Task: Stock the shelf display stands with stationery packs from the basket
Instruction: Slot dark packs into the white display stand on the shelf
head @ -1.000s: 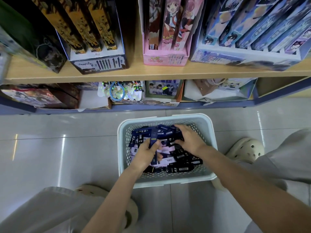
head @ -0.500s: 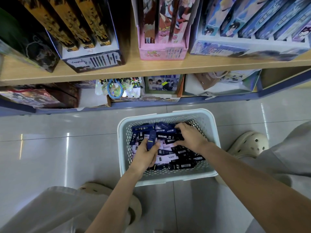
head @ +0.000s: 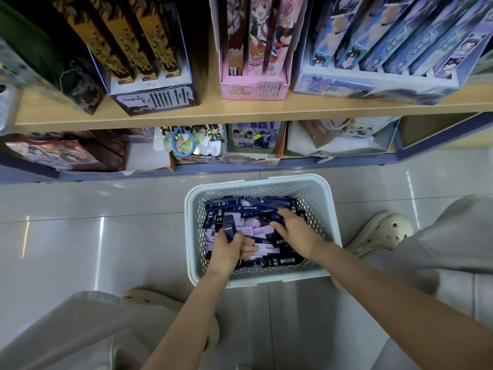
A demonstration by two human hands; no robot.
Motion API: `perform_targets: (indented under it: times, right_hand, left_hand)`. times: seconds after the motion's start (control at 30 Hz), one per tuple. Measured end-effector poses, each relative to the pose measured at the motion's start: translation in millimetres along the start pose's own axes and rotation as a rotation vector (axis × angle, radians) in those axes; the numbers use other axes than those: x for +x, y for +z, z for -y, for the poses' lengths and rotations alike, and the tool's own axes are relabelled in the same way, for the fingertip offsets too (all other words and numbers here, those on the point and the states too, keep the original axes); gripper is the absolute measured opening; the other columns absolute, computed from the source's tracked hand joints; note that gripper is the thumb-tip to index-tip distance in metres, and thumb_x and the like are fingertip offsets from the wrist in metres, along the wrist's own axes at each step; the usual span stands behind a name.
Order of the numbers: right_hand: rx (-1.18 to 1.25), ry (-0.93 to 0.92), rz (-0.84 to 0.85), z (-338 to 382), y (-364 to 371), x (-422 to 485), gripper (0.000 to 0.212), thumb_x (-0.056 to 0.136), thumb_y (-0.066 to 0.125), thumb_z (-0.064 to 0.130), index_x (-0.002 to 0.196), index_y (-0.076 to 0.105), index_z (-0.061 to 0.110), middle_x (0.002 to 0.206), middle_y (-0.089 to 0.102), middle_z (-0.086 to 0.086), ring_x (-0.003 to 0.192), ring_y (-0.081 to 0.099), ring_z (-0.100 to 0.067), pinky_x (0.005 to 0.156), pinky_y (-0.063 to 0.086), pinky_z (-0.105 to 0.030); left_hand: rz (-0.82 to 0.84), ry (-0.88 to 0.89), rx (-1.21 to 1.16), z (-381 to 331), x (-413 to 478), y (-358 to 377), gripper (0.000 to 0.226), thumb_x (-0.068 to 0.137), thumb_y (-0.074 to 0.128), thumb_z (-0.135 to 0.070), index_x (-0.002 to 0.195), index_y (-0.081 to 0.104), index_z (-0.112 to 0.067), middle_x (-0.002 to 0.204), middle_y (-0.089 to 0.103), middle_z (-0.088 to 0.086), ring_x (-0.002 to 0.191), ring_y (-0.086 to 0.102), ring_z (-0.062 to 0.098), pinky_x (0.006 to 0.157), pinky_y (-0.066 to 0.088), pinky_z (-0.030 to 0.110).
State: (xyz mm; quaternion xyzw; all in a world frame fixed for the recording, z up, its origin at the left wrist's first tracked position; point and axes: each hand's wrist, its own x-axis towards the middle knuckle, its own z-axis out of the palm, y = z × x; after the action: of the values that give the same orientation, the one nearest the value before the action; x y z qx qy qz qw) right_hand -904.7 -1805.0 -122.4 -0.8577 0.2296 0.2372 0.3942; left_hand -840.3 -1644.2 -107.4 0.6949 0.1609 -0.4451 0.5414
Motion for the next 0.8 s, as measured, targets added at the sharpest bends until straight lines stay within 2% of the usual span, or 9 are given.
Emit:
perform_targets:
  times: [0.1, 0.23, 0.27, 0.33, 0.43, 0.53, 0.6, 0.7, 0.8]
  right_hand:
    - [0.181, 0.008, -0.046, 17, 0, -9, 0.036, 0.101, 0.042, 0.025, 0.126, 0.045, 0.001, 0.112, 0.06, -0.012, 0.101, 0.057, -0.023, 0.078, 0.037, -0.023]
    - [0.407, 0.042, -0.066, 47, 1, -18, 0.027, 0.1, 0.044, 0.022, 0.118, 0.052, 0.005, 0.094, 0.059, 0.002, 0.085, 0.058, -0.008, 0.069, 0.038, -0.01]
    - [0.436, 0.046, -0.035, 54, 2, -19, 0.025, 0.1, 0.043, 0.022, 0.117, 0.053, 0.006, 0.092, 0.059, 0.002, 0.083, 0.058, -0.008, 0.072, 0.04, -0.011]
    - [0.409, 0.03, 0.0, 65, 3, -21, 0.028, 0.1, 0.044, 0.024, 0.118, 0.054, 0.005, 0.107, 0.062, -0.008, 0.098, 0.056, -0.015, 0.089, 0.041, -0.024]
    - [0.381, -0.016, -0.02, 79, -1, -27, 0.041, 0.098, 0.049, 0.022, 0.133, 0.049, -0.001, 0.133, 0.054, -0.009, 0.125, 0.048, -0.019, 0.107, 0.034, -0.027]
    - [0.345, -0.107, -0.1, 93, -8, -38, 0.03, 0.095, 0.054, 0.011, 0.122, 0.058, -0.001, 0.116, 0.063, -0.007, 0.109, 0.056, -0.015, 0.08, 0.038, -0.002]
    - [0.278, -0.184, -0.136, 100, -11, -45, 0.022, 0.094, 0.056, 0.011, 0.112, 0.063, 0.001, 0.105, 0.067, -0.012, 0.093, 0.057, -0.014, 0.071, 0.039, -0.01]
    - [0.202, -0.246, -0.15, 111, -14, -53, 0.012, 0.095, 0.055, 0.017, 0.096, 0.06, 0.007, 0.089, 0.064, -0.013, 0.079, 0.052, -0.019, 0.069, 0.035, -0.026]
    - [0.251, -0.228, -0.222, 123, -21, -63, 0.024, 0.097, 0.052, 0.022, 0.114, 0.06, 0.007, 0.102, 0.067, -0.01, 0.087, 0.06, -0.021, 0.082, 0.046, -0.027]
  left_hand:
    - [0.019, 0.018, -0.122, -7, -13, 6, 0.022, 0.101, 0.036, -0.002, 0.093, 0.054, -0.01, 0.071, 0.072, -0.003, 0.068, 0.064, 0.016, 0.061, 0.052, 0.027]
    - [0.03, -0.012, -0.247, -16, -24, 11, 0.02, 0.1, 0.044, -0.005, 0.099, 0.064, -0.009, 0.089, 0.072, 0.007, 0.077, 0.068, 0.018, 0.07, 0.058, 0.029]
    - [0.019, -0.015, -0.269, -19, -26, 12, 0.018, 0.099, 0.046, -0.006, 0.102, 0.064, -0.006, 0.089, 0.071, 0.009, 0.08, 0.067, 0.022, 0.074, 0.058, 0.033]
    - [-0.012, -0.017, -0.313, -25, -31, 11, 0.015, 0.098, 0.05, -0.012, 0.102, 0.063, -0.007, 0.085, 0.07, 0.01, 0.079, 0.064, 0.024, 0.076, 0.055, 0.036]
    - [-0.002, -0.009, -0.375, -35, -42, 5, 0.015, 0.098, 0.051, -0.02, 0.101, 0.061, -0.009, 0.082, 0.067, 0.008, 0.068, 0.061, 0.017, 0.056, 0.051, 0.024]
    - [0.025, 0.033, -0.405, -42, -52, -3, 0.015, 0.097, 0.052, -0.019, 0.103, 0.061, -0.007, 0.077, 0.065, 0.007, 0.059, 0.058, 0.014, 0.054, 0.049, 0.023]
    - [0.019, 0.065, -0.395, -46, -58, -7, 0.014, 0.097, 0.053, -0.016, 0.102, 0.062, -0.007, 0.079, 0.066, 0.008, 0.065, 0.059, 0.016, 0.062, 0.052, 0.027]
    - [-0.009, 0.109, -0.37, -51, -66, -15, 0.012, 0.096, 0.054, -0.014, 0.096, 0.064, -0.007, 0.074, 0.069, 0.007, 0.061, 0.063, 0.015, 0.059, 0.054, 0.028]
    - [-0.027, 0.174, -0.375, -63, -75, -24, 0.015, 0.097, 0.052, -0.014, 0.09, 0.063, -0.008, 0.077, 0.068, 0.008, 0.063, 0.064, 0.015, 0.062, 0.055, 0.03]
